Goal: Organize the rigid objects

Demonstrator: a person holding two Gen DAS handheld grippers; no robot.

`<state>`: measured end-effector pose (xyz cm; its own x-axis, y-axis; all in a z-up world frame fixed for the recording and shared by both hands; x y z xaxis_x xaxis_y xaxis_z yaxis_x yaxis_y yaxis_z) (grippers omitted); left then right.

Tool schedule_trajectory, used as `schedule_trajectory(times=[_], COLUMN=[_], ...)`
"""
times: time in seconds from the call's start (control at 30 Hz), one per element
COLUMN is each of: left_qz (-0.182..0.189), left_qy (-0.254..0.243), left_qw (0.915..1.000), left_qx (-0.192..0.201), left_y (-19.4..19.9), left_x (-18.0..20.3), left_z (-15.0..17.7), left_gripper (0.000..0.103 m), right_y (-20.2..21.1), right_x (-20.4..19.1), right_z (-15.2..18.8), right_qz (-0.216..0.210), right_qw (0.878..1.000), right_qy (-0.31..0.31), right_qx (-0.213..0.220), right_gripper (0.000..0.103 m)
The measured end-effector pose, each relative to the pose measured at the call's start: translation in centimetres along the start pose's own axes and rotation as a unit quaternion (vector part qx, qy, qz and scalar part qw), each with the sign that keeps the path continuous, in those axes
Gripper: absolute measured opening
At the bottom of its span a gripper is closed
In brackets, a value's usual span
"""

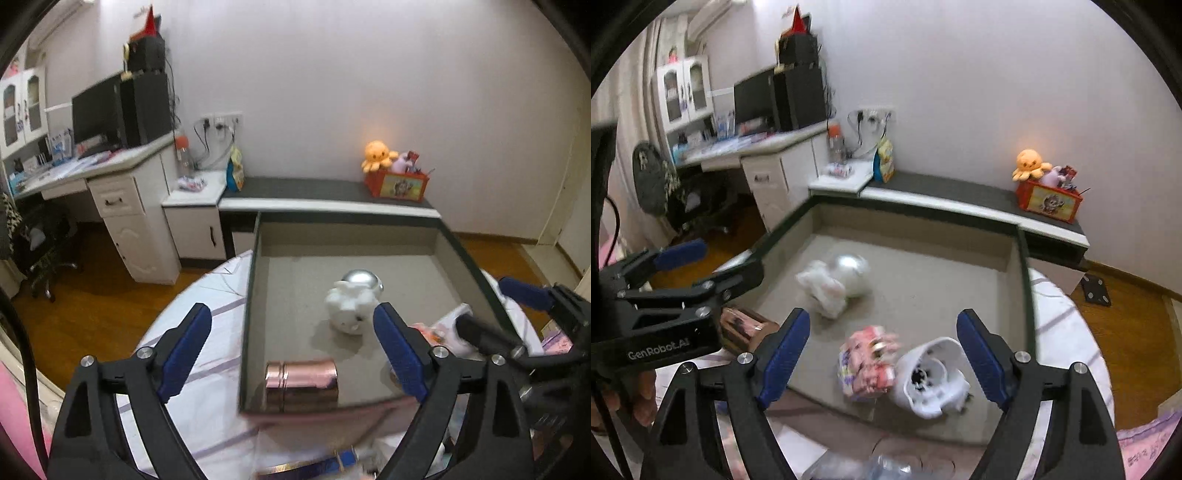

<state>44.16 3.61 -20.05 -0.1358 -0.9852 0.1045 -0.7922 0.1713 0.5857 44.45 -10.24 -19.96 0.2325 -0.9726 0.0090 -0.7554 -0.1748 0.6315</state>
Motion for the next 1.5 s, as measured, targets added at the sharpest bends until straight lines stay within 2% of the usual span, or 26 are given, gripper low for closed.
schedule_trajectory(times=[0.17,0.3,0.37,0.43,0.63,0.77,0.93,1.2,1.5], left_qz=[0.015,0.027,0.031,0.038,0.041,0.063,0.046,0.008,-0.014], left_qy=[-0.005,-0.013,-0.017,-0.017,-0.025,-0.029,-0.038,-0.053,-0.055], left_qw=[0.9985,0.9962,0.9948,0.9932,0.9883,0.9844,0.9812,0.9705,0.9679], left_qx=[0.053,0.082,0.096,0.108,0.144,0.162,0.184,0.235,0.245], left_y=[6.9,12.0,14.2,16.2,21.8,25.0,28.3,33.4,34.6], left_x=[1.3,2.8,3.5,4.1,5.7,7.1,8.0,8.9,9.1], left_z=[0.4,1.4,2.0,2.6,4.1,5.4,6.5,5.9,6.2], left_gripper=[0.102,0.103,0.103,0.103,0.103,0.103,0.103,0.103,0.103], right_y=[7.6,13.1,16.0,18.4,24.5,28.1,31.7,36.8,37.5], right_x=[0.1,-0.9,-1.2,-1.6,-2.2,-2.4,-2.7,-3.0,-3.3], right_z=[-0.6,0.0,0.7,1.1,2.6,4.2,5.7,5.9,6.1], right_qz=[0.042,0.039,0.059,0.072,0.072,0.095,0.105,0.105,0.094], right_qw=[0.996,0.992,0.987,0.984,0.978,0.971,0.967,0.955,0.954], right_qy=[0.002,0.000,0.011,0.018,0.008,0.009,0.006,0.002,-0.008], right_qx=[0.084,0.124,0.146,0.162,0.195,0.220,0.232,0.276,0.285], right_gripper=[0.085,0.086,0.086,0.086,0.086,0.086,0.086,0.086,0.087])
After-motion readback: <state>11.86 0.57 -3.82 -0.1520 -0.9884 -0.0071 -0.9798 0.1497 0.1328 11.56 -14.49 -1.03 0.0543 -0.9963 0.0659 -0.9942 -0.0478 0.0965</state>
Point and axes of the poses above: each gripper's, at about its wrist camera, not at the fingertips, and y roughly against the way its jaws point, x to its right, z to its underside, the point moved 9 cm from there along -y, roughly the way its jaws point, and after that the axes turned 7 degrees about z, right-handed, at the moved point
